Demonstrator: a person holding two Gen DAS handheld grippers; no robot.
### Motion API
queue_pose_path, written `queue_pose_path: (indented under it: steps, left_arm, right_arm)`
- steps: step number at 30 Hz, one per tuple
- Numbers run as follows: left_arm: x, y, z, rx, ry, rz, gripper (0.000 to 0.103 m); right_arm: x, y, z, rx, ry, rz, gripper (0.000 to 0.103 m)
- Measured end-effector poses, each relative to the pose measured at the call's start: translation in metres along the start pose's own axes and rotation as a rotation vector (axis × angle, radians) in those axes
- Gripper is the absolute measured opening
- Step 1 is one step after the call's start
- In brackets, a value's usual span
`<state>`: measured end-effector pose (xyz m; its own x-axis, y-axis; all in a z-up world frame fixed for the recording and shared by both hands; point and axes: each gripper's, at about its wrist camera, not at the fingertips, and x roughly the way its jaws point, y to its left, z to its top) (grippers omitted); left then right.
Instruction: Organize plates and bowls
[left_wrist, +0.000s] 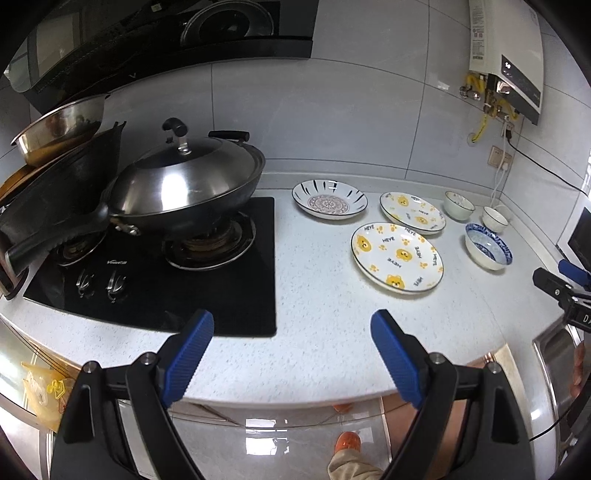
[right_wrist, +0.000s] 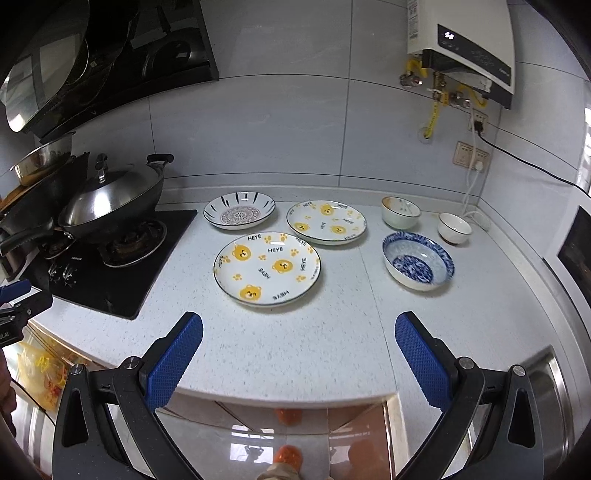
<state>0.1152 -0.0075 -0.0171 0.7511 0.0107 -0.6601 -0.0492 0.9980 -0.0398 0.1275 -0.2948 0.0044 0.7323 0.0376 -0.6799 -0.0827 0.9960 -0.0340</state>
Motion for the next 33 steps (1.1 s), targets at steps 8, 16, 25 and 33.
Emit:
queue_pose_path:
  steps: [8, 16, 25, 33]
  left_arm:
    - [0.059, -0.040, 0.049, -0.013, 0.031, 0.050, 0.088]
    - [0.111, -0.074, 0.078, -0.025, 0.085, 0.080, 0.088]
    - [0.187, -0.090, 0.084, -0.109, 0.248, -0.030, 0.088]
    - [0.268, -0.102, 0.078, -0.138, 0.419, -0.176, 0.086]
  right_arm:
    - [0.066, -0.027, 0.039, -0.091, 0.012, 0.074, 0.102]
    - [0.130, -0.041, 0.061, -0.142, 0.072, 0.181, 0.102]
    - [0.221, -0.043, 0.050, -0.099, 0.306, 0.361, 0.102]
    - [0.268, -0.040, 0.044, -0.038, 0.406, 0.395, 0.102]
